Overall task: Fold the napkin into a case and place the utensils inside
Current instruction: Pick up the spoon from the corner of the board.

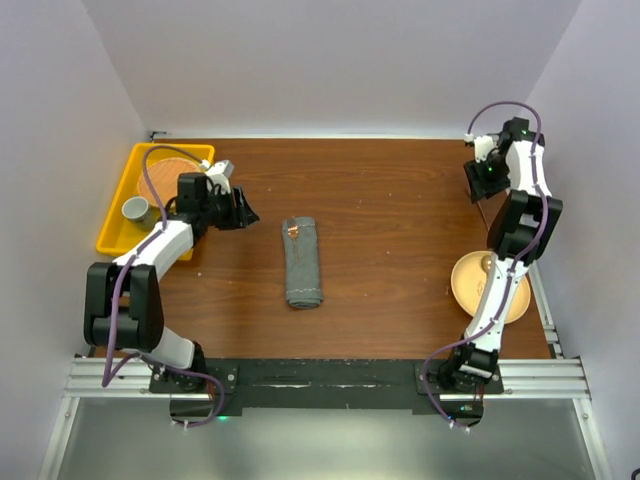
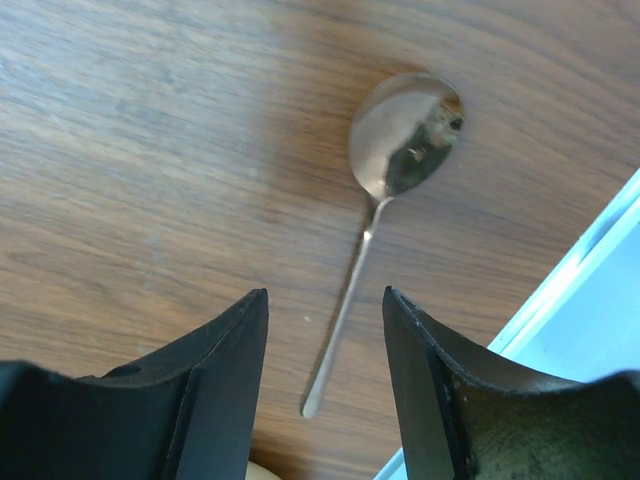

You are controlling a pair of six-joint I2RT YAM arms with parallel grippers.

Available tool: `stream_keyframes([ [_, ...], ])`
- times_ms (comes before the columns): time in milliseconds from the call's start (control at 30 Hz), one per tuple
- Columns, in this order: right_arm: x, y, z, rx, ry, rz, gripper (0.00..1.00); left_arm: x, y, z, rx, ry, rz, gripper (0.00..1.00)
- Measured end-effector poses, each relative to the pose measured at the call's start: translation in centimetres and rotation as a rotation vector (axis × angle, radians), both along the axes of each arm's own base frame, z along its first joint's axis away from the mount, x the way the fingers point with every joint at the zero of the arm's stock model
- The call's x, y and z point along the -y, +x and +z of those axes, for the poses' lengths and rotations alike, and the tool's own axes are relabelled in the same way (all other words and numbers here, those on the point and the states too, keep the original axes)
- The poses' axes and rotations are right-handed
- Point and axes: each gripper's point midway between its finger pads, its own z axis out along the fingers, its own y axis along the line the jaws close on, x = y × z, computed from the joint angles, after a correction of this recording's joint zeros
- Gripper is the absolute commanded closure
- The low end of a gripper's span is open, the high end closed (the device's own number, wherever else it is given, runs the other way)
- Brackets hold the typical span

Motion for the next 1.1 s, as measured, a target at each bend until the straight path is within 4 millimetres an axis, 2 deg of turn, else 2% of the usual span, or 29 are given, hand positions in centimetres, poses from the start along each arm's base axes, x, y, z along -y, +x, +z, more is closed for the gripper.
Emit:
stream_keyframes([
  [200, 1.4, -0.1, -1.1, 0.0, 0.024, -0.024, 0.51, 0.0, 0.4, -0.4, -0.015, -0.002, 0.002, 0.47],
  [333, 2.0, -0.2, -2.7, -0.016, 0.031, -0.032, 0.52, 0.1, 0.4, -0.6, -0.034, -0.005, 0.006, 0.47],
  [433, 2.1, -0.1, -3.9, -0.027, 0.037, -0.029, 0.58, 0.1, 0.2, -0.7, -0.042, -0.005, 0.007, 0.47],
  [600, 2.0, 0.7, -4.0, 0.007, 0.045, -0.025, 0.71, 0.0, 0.2, -1.1, -0.062, -0.004, 0.007, 0.47],
  [667, 2.2, 0.7, -4.1, 0.02, 0.042, -0.026, 0.81, 0.0, 0.2, -1.3, -0.069, -0.003, 0.008, 0.47],
  [700, 2.2, 0.7, -4.1, 0.027, 0.038, -0.024, 0.95, 0.0, 0.2, -1.4, -0.074, -0.003, 0.009, 0.47],
  [733, 2.3, 0.8, -4.1, 0.036, 0.037, -0.022, 1.0, 0.0, 0.2, -1.4, -0.077, -0.002, 0.009, 0.47],
  [967, 1.1, 1.4, -3.8, 0.083, 0.089, -0.038, 1.0, 0.0, 0.6, -1.1, -0.073, -0.003, 0.014, 0.47],
  [1100, -1.5, 3.8, -2.9, 0.159, 0.159, -0.098, 1.0, 0.0, 0.6, -1.0, -0.072, -0.004, 0.017, 0.47],
])
